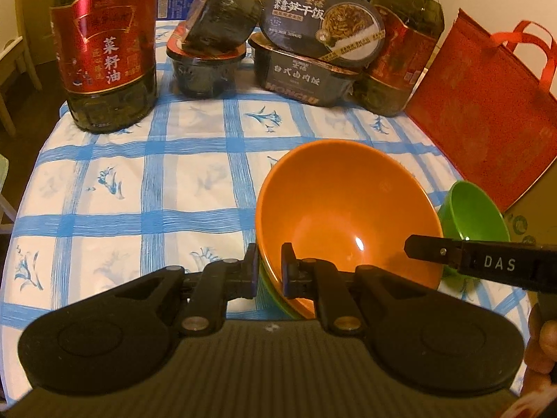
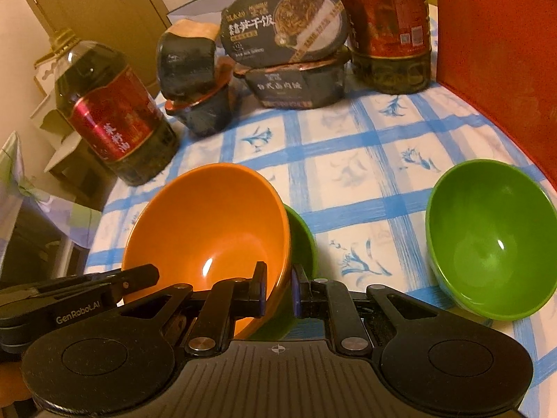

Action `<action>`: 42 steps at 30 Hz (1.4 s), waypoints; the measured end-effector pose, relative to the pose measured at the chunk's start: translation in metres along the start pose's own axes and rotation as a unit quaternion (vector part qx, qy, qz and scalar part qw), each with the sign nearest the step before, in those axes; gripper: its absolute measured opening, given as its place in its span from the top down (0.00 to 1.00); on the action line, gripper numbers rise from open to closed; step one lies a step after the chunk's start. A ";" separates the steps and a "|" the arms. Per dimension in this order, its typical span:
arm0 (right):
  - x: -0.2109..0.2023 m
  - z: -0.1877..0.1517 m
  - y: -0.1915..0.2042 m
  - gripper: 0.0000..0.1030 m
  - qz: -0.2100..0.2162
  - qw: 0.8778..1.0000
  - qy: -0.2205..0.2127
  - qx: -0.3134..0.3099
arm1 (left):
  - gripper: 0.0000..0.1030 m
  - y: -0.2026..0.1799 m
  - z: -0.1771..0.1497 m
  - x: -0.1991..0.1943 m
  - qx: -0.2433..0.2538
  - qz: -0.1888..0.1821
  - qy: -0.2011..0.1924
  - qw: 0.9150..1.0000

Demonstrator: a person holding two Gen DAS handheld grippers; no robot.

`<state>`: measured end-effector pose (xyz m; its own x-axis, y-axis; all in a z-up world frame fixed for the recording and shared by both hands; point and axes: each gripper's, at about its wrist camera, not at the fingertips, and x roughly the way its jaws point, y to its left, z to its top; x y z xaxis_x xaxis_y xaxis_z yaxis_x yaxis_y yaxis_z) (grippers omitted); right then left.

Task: Organize plates and bowls
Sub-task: 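Lift the orange bowl with both tools and lower it into a green bowl, then open both tools to release the orange bowl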

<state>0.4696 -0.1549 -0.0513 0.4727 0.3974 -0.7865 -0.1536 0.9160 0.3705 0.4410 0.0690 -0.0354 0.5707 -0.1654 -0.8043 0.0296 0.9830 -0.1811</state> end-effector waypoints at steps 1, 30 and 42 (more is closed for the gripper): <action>0.002 0.000 -0.001 0.86 0.000 1.000 0.001 -0.001 | 0.89 0.000 0.000 0.002 0.001 0.001 0.001 1.000; -0.006 0.000 -0.021 0.52 0.002 0.999 -0.044 0.010 | 0.80 -0.001 -0.004 0.000 -0.001 0.005 -0.016 1.000; -0.047 -0.020 -0.021 0.52 0.019 0.998 -0.061 0.028 | 0.77 0.011 -0.029 -0.048 -0.036 0.006 -0.043 0.998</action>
<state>0.4338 -0.1912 -0.0320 0.5695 0.4191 -0.7072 -0.1260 0.8946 0.4287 0.3907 0.0854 -0.0153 0.6388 -0.1439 -0.7558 -0.0348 0.9759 -0.2153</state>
